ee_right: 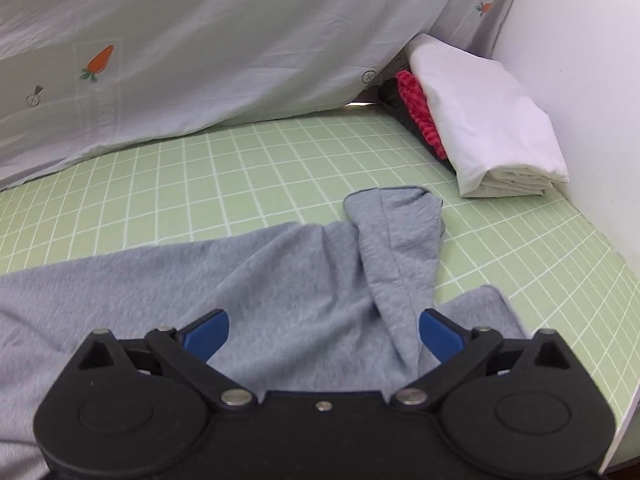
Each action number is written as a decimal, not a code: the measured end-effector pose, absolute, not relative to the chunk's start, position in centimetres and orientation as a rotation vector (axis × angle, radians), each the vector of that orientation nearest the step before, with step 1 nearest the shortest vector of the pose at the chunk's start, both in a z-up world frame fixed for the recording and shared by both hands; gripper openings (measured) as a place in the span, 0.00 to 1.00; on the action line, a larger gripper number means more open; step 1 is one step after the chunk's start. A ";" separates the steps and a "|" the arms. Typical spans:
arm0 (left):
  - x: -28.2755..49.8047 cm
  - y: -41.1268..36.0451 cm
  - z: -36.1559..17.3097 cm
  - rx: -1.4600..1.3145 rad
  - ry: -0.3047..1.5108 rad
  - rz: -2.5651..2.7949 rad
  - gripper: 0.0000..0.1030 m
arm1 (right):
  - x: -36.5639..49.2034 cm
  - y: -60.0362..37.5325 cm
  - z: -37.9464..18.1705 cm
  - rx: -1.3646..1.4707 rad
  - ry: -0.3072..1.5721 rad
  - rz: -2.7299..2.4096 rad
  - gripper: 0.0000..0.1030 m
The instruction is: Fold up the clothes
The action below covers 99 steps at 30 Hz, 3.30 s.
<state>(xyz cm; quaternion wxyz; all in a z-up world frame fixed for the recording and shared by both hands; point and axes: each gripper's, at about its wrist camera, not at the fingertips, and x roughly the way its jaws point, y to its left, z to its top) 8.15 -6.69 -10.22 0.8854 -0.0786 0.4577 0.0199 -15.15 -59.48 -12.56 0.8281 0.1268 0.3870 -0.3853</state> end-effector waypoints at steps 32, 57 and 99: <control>25.4 -10.2 -12.6 -0.193 0.905 0.133 0.14 | -4.2 -76.6 -4.0 0.156 0.522 -0.926 0.02; 17.3 -14.5 -13.5 -0.007 1.033 0.040 0.83 | -12.9 -76.7 -15.5 0.478 0.821 -1.058 0.60; -8.6 -13.5 -16.4 -0.234 1.133 0.160 0.51 | -30.6 -69.1 -16.8 0.666 0.862 -0.806 0.22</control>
